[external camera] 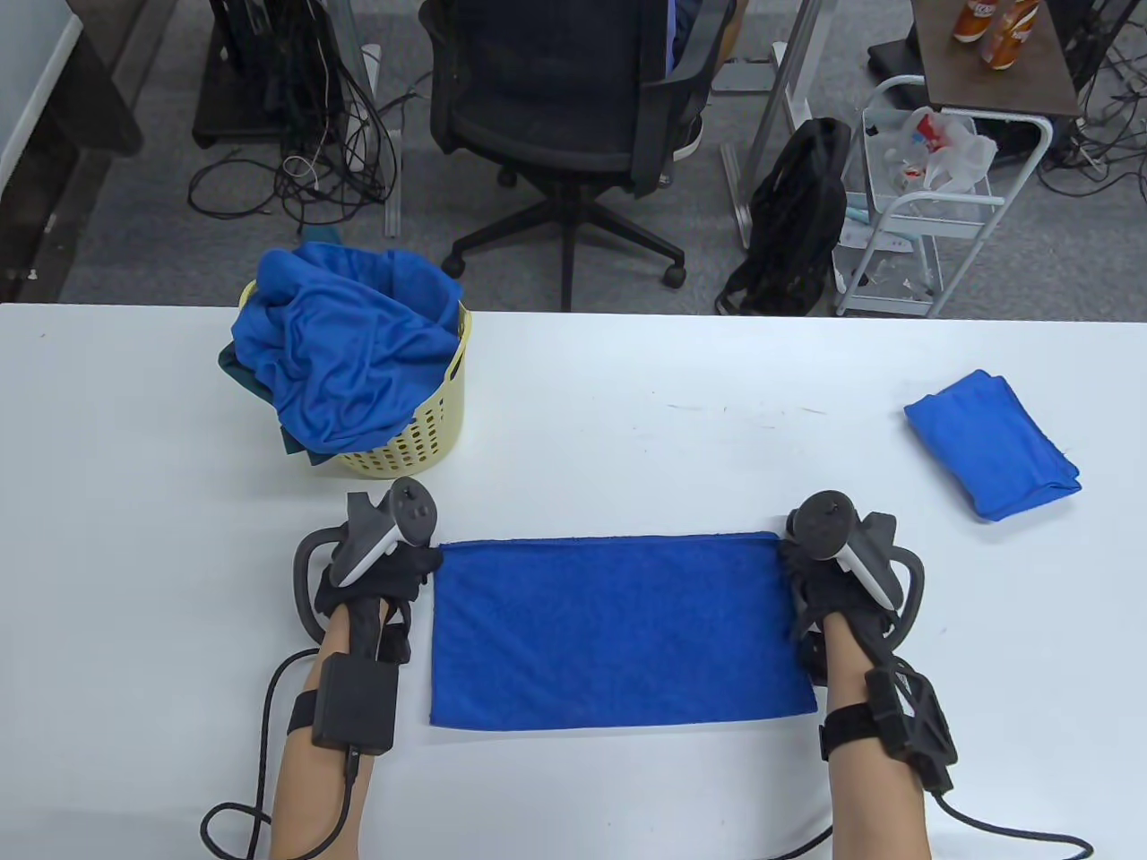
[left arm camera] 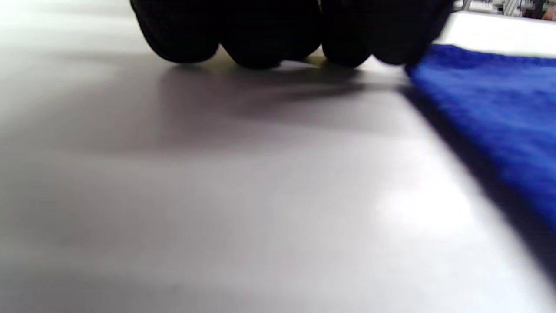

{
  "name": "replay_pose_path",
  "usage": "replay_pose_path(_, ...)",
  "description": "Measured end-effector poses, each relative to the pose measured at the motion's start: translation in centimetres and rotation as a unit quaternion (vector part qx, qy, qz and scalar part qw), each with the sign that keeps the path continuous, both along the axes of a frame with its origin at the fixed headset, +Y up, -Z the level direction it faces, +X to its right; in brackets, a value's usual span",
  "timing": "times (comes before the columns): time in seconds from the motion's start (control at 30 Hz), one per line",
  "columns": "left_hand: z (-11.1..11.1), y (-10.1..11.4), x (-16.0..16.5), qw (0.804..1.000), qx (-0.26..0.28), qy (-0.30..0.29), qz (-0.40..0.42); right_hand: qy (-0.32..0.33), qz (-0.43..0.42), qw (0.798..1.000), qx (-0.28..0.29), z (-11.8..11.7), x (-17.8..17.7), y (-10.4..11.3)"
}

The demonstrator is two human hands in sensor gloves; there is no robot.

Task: Fold and stack clothes and towels from laundry basket

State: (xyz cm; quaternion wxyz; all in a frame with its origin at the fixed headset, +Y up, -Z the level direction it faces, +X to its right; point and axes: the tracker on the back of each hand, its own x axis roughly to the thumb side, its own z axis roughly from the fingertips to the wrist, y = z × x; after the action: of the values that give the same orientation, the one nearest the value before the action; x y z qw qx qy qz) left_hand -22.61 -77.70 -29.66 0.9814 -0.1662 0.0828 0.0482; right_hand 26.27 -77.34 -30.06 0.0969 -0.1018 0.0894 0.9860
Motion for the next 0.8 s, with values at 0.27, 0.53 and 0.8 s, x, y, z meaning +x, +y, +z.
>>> replay_pose_path(0.27,7.3,3.9,-3.1,0.979,0.137,-0.043,0.146,-0.033,-0.083,0.993,-0.077,4.2,1.8,2.2)
replay_pose_path(0.53,11.9,5.8,-4.1,0.961,0.225,-0.044,0.154,-0.028,0.09,0.985,-0.147,5.5,-5.1,1.0)
replay_pose_path(0.8,12.0,4.2,-5.6,0.966,0.228,-0.033,0.12,-0.066,0.061,0.989,-0.118,5.2,-7.3,0.1)
